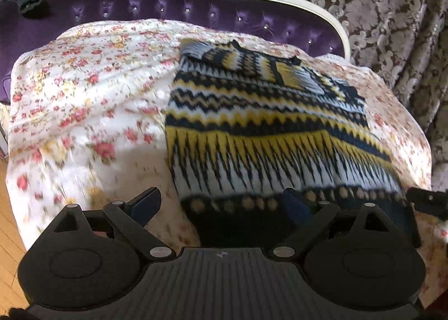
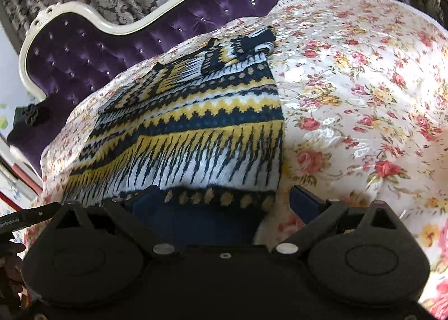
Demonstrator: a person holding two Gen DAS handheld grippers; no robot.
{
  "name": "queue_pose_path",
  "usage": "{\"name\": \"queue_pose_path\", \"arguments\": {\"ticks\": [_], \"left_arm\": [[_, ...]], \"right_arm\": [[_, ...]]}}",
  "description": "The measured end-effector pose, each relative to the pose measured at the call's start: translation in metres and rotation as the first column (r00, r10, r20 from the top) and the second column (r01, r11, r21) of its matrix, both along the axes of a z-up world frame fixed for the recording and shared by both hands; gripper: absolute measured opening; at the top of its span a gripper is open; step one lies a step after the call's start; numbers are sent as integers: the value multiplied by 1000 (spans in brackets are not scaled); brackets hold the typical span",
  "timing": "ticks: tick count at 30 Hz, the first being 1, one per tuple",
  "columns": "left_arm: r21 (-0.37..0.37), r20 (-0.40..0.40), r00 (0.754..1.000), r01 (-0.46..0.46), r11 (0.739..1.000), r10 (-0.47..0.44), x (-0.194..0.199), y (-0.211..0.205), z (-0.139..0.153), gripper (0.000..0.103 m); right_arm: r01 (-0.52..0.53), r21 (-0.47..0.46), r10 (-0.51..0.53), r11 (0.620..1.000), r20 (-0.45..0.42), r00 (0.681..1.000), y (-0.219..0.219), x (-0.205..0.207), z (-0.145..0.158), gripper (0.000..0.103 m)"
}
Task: Fold small clothes
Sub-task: 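Move both grippers to the sweater hem and grasp it with the left gripper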
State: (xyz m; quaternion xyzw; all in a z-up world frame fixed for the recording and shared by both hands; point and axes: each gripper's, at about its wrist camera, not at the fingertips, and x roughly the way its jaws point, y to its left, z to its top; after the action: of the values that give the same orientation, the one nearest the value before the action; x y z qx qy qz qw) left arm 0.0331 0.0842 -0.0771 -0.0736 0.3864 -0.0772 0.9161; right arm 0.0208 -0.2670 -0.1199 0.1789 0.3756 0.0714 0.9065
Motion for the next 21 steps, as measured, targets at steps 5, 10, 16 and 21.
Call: {"name": "queue_pose_path", "arguments": {"ticks": [5, 10, 16, 21], "left_arm": [[51, 31, 999, 16, 999, -18, -15, -13, -8, 94], [95, 66, 997, 27, 995, -33, -25, -21, -12, 94], [106, 80, 996, 37, 994, -45, -31, -26, -14, 97], [47, 59, 996, 64, 997, -66, -26, -22, -12, 98]], "right_arm": [[-18, 60, 18, 998, -1, 1000, 6, -8, -9, 100], [-50, 54, 49, 997, 31, 998, 13, -15, -14, 103], [-74, 116, 64, 991, 88, 994, 7, -22, -19, 103], [-84, 127, 73, 988, 89, 993, 8, -22, -19, 103]]}}
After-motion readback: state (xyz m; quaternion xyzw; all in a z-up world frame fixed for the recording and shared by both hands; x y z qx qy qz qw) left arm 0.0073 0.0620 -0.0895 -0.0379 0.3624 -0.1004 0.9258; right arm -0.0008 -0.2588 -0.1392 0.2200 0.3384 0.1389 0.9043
